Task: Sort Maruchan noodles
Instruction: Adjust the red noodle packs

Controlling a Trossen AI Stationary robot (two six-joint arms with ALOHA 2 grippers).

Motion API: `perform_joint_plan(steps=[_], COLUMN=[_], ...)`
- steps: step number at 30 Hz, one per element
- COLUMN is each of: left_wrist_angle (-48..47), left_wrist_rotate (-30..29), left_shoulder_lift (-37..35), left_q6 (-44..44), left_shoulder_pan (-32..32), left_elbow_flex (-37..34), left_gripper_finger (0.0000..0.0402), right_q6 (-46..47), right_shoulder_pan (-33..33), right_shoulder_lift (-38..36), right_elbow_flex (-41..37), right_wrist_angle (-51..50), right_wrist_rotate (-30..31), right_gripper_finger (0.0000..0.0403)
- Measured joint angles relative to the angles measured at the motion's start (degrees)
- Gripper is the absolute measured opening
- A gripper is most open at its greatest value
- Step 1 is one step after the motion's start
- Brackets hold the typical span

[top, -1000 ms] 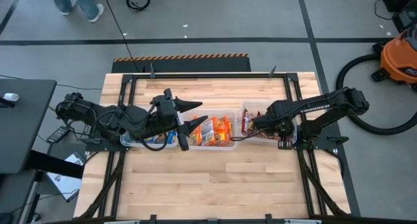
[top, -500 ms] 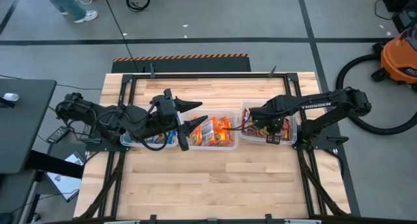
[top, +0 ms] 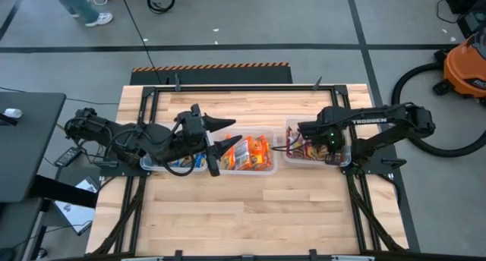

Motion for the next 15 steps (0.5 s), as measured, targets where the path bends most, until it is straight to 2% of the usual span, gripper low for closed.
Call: perform_joint_plan(steps=[4, 8, 15], left_wrist_angle=[0.3, 1.0, 0.8], left_wrist_rotate=[-0.2, -0.2, -0.2], left_shoulder_lift=[0.0, 0.0, 0.0], left_q6=[0.0, 0.0, 0.1], left_shoulder_pan=[0.5, 1.0, 1.1], left_elbow_flex=[0.0, 0.0, 0.0], left_gripper_finger=[0.0224, 0.0224, 0.0224], right_q6=[1.3, 9.5, 13.8], right_shoulder_pan=[0.7, 0.3, -0.4], right_shoulder_lift=[-0.5, -1.7, -1.1], right_elbow_flex=[2.2, 2.9, 1.1], right_wrist_angle=[-3.5, -3.6, -3.1], right_wrist_rotate=[3.5, 3.7, 1.1], right_gripper_finger=[0.0009, 0.0018, 0.0115])
